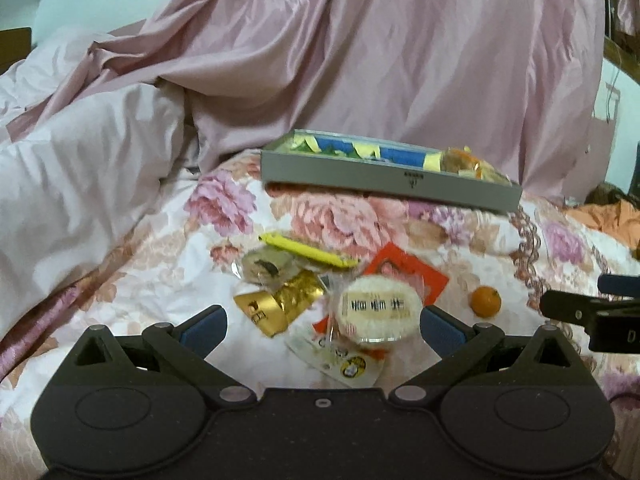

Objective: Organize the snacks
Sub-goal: 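Withdraw both open tools from the tray back toward the snacks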

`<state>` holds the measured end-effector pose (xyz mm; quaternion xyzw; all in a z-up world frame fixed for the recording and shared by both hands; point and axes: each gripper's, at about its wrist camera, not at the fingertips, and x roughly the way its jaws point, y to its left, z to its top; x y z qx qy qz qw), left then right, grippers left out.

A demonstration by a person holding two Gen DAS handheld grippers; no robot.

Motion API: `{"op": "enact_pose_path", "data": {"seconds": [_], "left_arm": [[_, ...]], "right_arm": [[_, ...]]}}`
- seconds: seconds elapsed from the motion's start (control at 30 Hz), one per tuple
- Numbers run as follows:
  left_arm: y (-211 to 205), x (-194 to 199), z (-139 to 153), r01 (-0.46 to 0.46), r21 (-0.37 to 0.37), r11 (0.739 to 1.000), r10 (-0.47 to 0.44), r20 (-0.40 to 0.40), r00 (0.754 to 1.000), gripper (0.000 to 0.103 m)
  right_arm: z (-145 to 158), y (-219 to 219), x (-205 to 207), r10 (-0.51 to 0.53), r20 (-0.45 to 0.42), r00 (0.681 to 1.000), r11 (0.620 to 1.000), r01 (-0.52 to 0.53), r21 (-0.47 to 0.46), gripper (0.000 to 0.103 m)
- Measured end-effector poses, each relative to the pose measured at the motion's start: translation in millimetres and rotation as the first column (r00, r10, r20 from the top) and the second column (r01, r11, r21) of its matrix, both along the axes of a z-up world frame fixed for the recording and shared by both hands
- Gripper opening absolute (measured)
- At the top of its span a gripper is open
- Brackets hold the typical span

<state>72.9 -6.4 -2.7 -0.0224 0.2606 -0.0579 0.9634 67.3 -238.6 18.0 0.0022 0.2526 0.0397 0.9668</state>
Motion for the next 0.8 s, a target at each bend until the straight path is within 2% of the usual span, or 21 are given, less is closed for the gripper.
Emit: {"op": "enact_pose_path", "data": {"seconds": [0.37, 0.8], "left_arm": [[-9.8, 17.6, -13.5, 0.046, 0.037, 0.998, -0.042, -0.1, 0.994, 0.102], [-25.9, 46.4, -25.6, 0.105, 0.102, 0.989, -0.094, -0.111, 0.989, 0.102]], "right_arm": [[-14.0, 3.9, 18.2, 0.01, -0.099, 0.995, 1.0, -0.011, -0.017, 0.103], [-26.7, 7.6, 40.8, 0.034, -0.158, 0.987, 0.999, -0.039, -0.028, 0.103]]}}
